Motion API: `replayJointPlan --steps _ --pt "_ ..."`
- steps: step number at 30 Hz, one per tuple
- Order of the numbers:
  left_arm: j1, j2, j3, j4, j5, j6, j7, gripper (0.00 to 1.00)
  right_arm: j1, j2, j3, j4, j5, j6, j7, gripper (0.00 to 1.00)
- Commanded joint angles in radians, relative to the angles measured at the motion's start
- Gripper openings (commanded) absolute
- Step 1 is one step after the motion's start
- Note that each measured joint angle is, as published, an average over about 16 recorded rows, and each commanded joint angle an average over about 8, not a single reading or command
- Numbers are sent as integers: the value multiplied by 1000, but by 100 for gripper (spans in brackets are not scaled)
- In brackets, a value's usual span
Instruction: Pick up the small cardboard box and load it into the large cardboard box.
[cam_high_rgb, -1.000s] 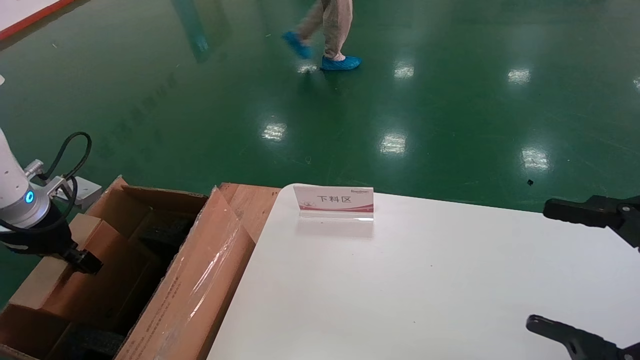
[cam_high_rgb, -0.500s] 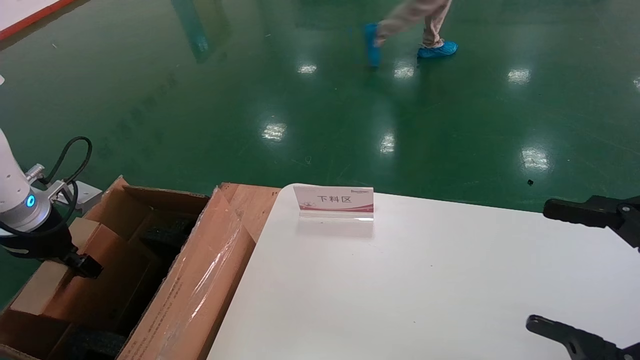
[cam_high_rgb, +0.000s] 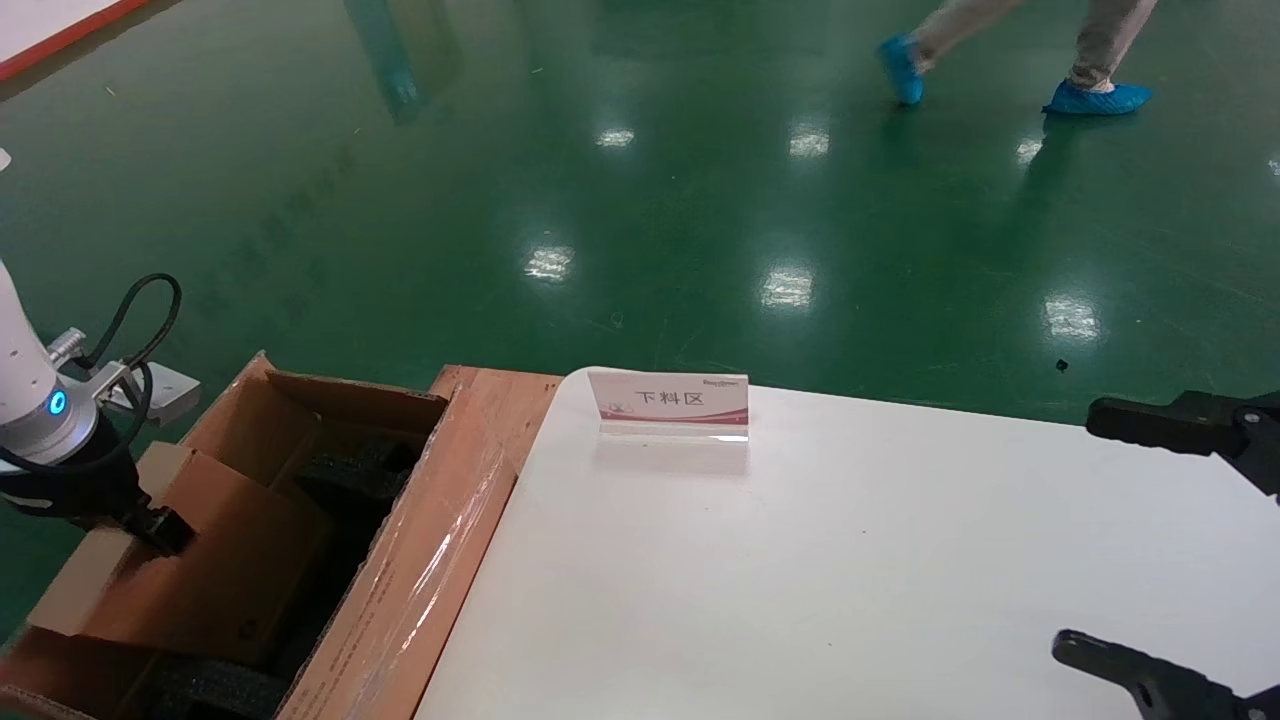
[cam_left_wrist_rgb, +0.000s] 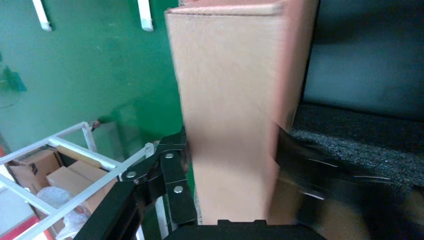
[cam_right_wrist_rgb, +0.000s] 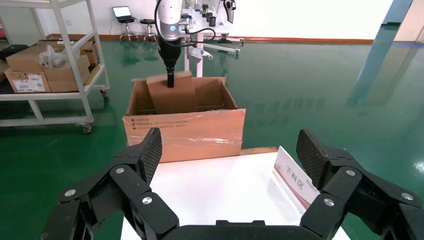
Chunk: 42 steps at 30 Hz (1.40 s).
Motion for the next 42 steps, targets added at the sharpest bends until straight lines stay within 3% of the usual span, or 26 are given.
replayJointPlan --steps 1,12,23,29,36,42 --pt "0 0 0 0 1 1 0 100 0 0 0 0 0 0 0 100" --pt "-17 11 -8 -21 12 -9 10 100 0 0 0 0 0 0 0 100" --pt "-170 -2 -83 -204 64 -133 101 100 1 0 -1 -1 0 0 0 100" --pt "-210 -39 -167 -232 -38 -244 255 100 1 0 -1 -1 1 0 -1 100" --pt "-186 -86 -261 -235 -226 -341 446 100 1 0 -1 -1 1 0 -1 100" --pt "-167 -104 -305 -239 -311 -388 519 100 1 0 -1 -1 1 0 -1 100"
